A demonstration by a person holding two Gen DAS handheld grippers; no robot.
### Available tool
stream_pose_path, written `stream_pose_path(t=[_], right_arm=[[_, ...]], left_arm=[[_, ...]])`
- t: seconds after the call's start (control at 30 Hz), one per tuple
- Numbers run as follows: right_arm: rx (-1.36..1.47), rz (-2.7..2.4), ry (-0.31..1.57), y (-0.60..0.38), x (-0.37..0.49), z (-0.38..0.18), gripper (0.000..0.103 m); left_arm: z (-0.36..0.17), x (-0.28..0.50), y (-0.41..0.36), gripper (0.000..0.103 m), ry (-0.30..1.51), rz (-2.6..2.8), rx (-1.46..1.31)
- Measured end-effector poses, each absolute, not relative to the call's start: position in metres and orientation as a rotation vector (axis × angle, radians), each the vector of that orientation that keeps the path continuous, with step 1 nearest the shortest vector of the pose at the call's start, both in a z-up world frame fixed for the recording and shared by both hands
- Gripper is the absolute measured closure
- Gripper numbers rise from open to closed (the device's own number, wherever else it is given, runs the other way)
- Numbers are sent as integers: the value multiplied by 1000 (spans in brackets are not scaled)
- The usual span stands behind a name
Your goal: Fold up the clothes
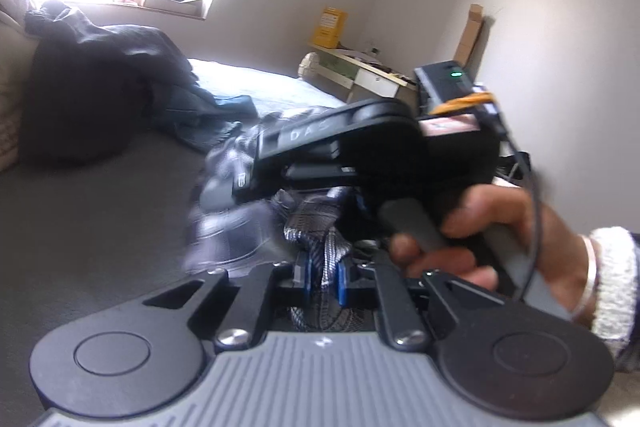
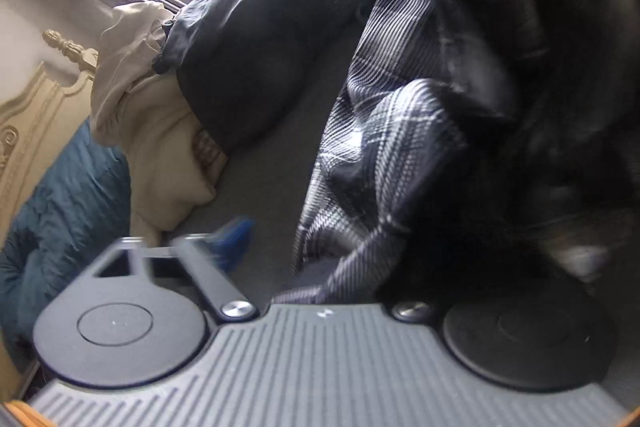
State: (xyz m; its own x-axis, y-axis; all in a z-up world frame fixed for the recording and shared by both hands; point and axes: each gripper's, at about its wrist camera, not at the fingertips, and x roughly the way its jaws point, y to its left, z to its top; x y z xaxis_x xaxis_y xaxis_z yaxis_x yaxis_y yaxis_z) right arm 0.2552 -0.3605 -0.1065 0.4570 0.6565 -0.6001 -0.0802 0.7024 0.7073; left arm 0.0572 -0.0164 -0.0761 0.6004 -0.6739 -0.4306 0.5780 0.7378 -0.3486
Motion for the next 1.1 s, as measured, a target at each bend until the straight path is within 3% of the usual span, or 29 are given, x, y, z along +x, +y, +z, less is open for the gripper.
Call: stream_pose_path(t=[0.03, 0.07, 0.2, 0.37, 0.43, 0.57, 0.7, 0.83, 0.93, 1.0, 1.03, 1.1], right_arm=[[682, 501, 1003, -360, 257, -107, 88], [701, 503, 991, -361, 258, -106, 96], [756, 479, 771, -393, 247, -72, 99], [787, 392, 442, -462, 218, -3, 99], [792, 347, 339, -492, 201, 21, 99], [760, 238, 189, -545, 158, 55, 99], [767, 86, 156, -602, 113, 56, 99], [825, -87, 280, -645, 83, 21, 97], [877, -194, 452, -648, 75, -26, 95], [885, -254, 615, -642, 74, -52, 91], [887, -284, 697, -639, 73, -66, 82], [842, -302, 858, -628, 70, -83, 66]], left_arm=[[-75, 57, -14, 89, 572, -741, -186], [-74, 56, -12, 85, 564, -756, -196], [-70, 46, -6, 63, 529, -811, -210], [-78, 50, -19, 60, 588, -754, -169], [-81, 57, -27, 52, 612, -707, -146], [-88, 78, -47, 35, 650, -616, -87], [-102, 95, -65, 24, 720, -563, -32], [-115, 103, -83, 24, 738, -525, 54], [-122, 106, -95, 31, 738, -496, 123], [-123, 106, -99, 48, 726, -488, 165], [-123, 106, -99, 51, 723, -484, 173], [-123, 107, -97, 71, 719, -473, 170]])
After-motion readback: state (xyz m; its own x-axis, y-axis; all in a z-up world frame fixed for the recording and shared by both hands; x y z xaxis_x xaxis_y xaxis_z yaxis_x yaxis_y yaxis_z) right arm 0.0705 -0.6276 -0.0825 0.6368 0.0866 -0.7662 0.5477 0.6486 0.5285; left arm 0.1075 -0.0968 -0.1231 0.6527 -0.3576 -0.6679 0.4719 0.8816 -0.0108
